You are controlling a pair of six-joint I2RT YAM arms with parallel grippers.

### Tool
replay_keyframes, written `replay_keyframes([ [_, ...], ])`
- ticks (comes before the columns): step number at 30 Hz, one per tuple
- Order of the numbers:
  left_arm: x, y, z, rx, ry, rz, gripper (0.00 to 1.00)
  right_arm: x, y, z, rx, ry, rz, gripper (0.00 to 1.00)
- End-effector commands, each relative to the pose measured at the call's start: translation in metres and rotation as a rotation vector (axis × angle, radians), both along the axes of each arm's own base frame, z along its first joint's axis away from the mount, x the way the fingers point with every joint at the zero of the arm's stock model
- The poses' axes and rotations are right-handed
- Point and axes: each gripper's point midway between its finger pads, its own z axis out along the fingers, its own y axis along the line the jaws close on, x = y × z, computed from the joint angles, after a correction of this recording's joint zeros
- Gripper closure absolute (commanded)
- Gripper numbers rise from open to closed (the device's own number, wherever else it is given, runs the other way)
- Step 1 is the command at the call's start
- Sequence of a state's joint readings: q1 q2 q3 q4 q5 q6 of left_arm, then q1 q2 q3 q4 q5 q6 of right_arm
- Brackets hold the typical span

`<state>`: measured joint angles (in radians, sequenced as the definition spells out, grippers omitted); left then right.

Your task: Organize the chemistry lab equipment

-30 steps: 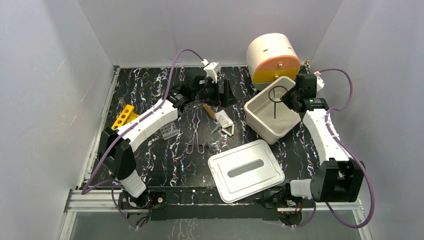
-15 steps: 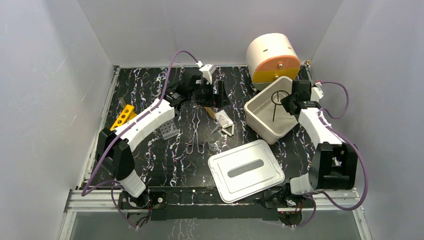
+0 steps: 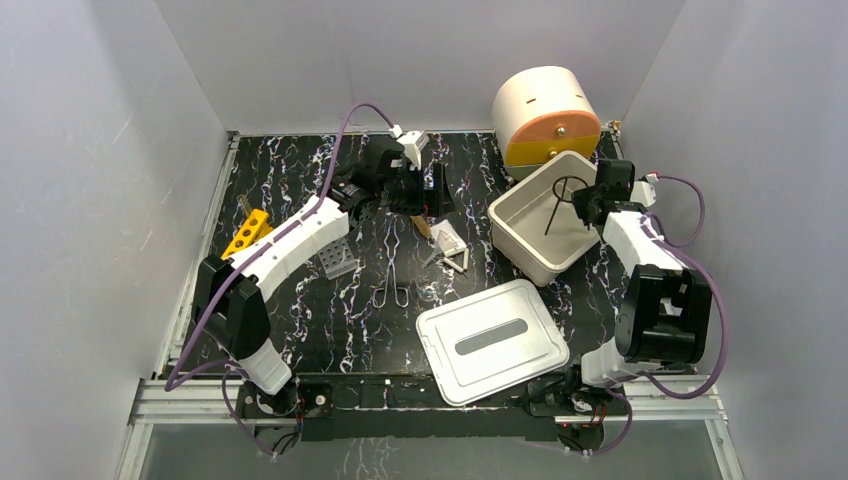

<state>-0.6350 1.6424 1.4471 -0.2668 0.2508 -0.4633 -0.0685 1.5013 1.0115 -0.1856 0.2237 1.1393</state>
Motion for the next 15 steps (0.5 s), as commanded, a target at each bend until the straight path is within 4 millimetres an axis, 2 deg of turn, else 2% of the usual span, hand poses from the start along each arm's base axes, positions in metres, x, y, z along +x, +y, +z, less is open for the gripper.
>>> replay_keyframes([
  [1, 0.003, 0.002, 0.016, -0.011, -0.026, -0.001, 0.07, 0.013, -0.004, 0.0, 0.027, -0.049, -0.022, 0.86],
  [8, 0.004, 0.002, 0.016, -0.013, -0.024, -0.004, 0.07, 0.013, -0.002, 0.005, 0.049, -0.065, -0.01, 0.63],
  [12, 0.003, 0.003, 0.016, -0.015, -0.022, -0.003, 0.07, 0.011, -0.003, 0.014, 0.023, -0.062, 0.003, 0.43],
  [15, 0.003, 0.004, 0.018, -0.018, -0.022, -0.001, 0.07, 0.008, -0.006, 0.026, -0.015, -0.072, 0.016, 0.33],
])
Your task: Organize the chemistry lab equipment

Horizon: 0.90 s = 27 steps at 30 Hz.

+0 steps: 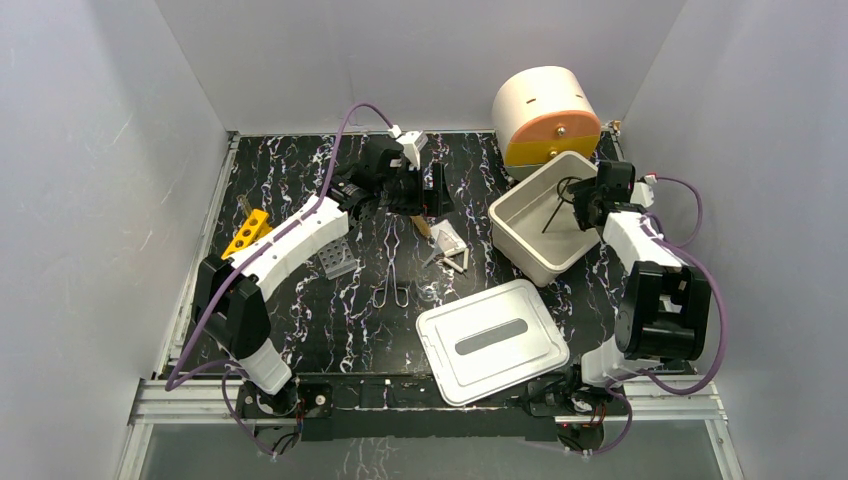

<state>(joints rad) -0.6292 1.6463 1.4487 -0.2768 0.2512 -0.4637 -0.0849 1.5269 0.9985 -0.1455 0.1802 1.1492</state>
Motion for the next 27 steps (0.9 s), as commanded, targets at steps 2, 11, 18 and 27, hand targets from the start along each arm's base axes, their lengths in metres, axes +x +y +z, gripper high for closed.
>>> replay_keyframes([
  [2, 0.001, 0.002, 0.021, -0.026, -0.032, -0.003, 0.07, 0.0, -0.009, 0.041, -0.075, -0.063, 0.013, 0.29],
  [11, 0.001, 0.017, 0.016, -0.007, -0.023, 0.048, 0.06, -0.027, -0.017, 0.071, -0.25, -0.009, 0.126, 0.19],
  [18, -0.005, 0.029, -0.001, 0.039, 0.023, 0.067, 0.05, -0.039, 0.002, 0.106, -0.332, -0.069, 0.332, 0.16],
  [27, -0.011, 0.046, -0.021, 0.088, 0.098, 0.105, 0.05, -0.063, 0.098, 0.129, -0.372, -0.155, 0.737, 0.18],
])
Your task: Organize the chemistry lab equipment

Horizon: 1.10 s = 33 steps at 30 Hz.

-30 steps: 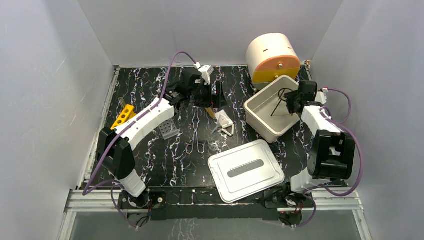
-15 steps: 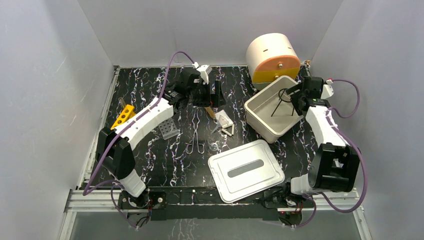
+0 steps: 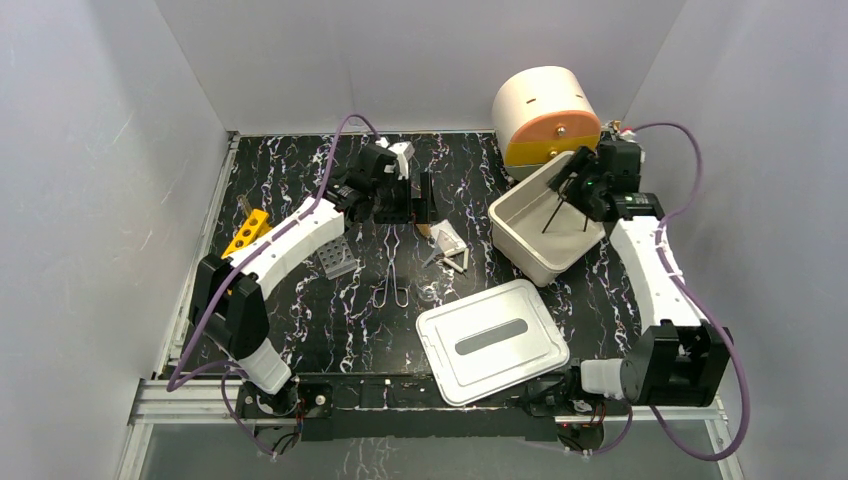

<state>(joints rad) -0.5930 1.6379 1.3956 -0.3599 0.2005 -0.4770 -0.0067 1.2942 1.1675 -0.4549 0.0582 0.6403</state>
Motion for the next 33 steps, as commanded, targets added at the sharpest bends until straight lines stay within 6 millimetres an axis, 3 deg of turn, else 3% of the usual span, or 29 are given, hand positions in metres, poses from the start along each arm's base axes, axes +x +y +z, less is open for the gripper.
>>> replay_keyframes([
  [1, -0.011, 0.015, 0.011, -0.002, 0.01, 0.012, 0.05, -0.019, 0.067, 0.033, -0.044, -0.079, 0.298, 0.18],
  [6, -0.026, 0.018, -0.005, 0.013, 0.06, -0.018, 0.1, -0.031, 0.122, 0.033, -0.065, -0.105, 0.499, 0.19],
  [10, -0.027, 0.029, -0.014, 0.046, 0.081, 0.038, 0.17, -0.037, 0.158, 0.03, -0.102, -0.113, 0.598, 0.2],
  [18, -0.022, 0.053, -0.03, 0.057, 0.143, 0.17, 0.28, -0.036, 0.217, -0.015, -0.257, -0.004, 0.716, 0.23],
  [26, -0.02, 0.069, -0.032, 0.044, 0.171, 0.236, 0.3, -0.007, 0.257, -0.056, -0.316, 0.074, 0.815, 0.31],
  [29, -0.02, 0.071, -0.032, 0.041, 0.173, 0.239, 0.3, 0.003, 0.263, -0.083, -0.347, 0.139, 0.843, 0.35],
  [33, -0.02, 0.071, -0.032, 0.033, 0.179, 0.234, 0.3, 0.005, 0.273, -0.103, -0.357, 0.213, 0.908, 0.37],
])
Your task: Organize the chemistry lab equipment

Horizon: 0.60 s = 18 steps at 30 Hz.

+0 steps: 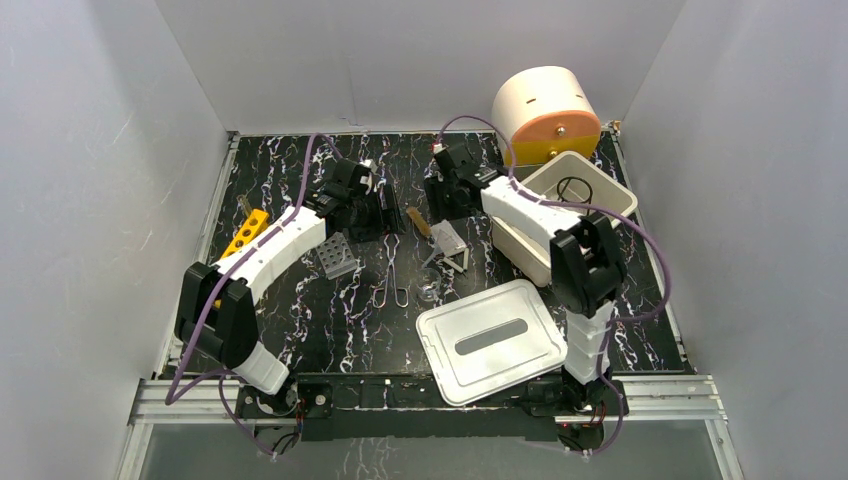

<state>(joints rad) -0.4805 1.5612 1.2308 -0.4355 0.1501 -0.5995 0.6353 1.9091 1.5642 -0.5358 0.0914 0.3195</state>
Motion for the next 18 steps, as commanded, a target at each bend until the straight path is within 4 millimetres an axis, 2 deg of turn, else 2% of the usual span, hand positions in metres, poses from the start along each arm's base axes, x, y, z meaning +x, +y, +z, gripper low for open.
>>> replay_keyframes([
  [1, -0.007, 0.004, 0.012, -0.022, -0.005, 0.001, 0.3, 0.006, 0.011, 0.001, -0.016, 0.023, 0.083, 0.37],
  [6, -0.007, 0.003, 0.01, -0.027, 0.001, -0.003, 0.3, -0.005, 0.016, -0.016, -0.001, 0.112, 0.161, 0.39],
  [11, -0.006, 0.002, 0.009, -0.028, 0.008, -0.004, 0.3, -0.02, 0.019, -0.028, 0.033, 0.227, 0.225, 0.5],
  [15, -0.005, 0.002, 0.009, -0.027, 0.004, -0.004, 0.29, -0.023, 0.016, -0.037, 0.019, 0.255, 0.228, 0.66],
  [18, -0.004, 0.002, 0.009, -0.026, 0.007, -0.004, 0.29, -0.015, 0.015, -0.033, 0.019, 0.227, 0.219, 0.75],
])
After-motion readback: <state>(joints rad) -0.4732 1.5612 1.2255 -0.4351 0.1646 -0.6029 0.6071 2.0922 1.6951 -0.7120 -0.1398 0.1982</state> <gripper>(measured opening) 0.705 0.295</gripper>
